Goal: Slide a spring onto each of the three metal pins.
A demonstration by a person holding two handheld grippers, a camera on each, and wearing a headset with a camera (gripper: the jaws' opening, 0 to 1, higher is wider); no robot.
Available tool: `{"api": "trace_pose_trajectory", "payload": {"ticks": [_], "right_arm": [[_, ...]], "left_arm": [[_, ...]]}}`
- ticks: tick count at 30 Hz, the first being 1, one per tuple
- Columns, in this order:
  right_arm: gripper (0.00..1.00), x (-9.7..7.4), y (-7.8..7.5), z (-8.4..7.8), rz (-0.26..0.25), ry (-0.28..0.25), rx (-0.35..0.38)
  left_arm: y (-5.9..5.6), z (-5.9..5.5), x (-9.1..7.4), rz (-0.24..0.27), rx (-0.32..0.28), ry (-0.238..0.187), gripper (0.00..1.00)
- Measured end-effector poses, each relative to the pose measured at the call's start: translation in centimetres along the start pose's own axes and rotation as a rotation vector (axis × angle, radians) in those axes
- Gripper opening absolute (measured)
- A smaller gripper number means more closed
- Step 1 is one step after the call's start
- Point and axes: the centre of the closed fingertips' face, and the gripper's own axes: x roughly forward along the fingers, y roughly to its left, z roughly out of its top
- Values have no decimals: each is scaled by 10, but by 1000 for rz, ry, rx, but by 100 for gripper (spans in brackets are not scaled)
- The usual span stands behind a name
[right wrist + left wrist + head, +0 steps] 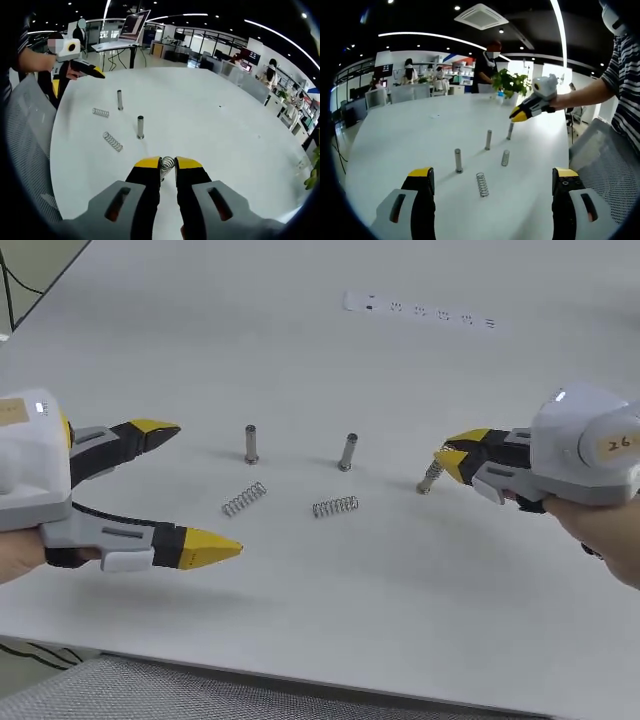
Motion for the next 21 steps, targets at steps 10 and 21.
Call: {"api": "trace_pose_trajectory", "payload": {"ticks": [10,21], "right_arm": [[12,6,3,-8,10,22,7],[13,12,7,-18,17,47,10]], "left_arm": [[-1,0,1,-2,2,1,97],[-1,1,2,-6,4,1,97]]}}
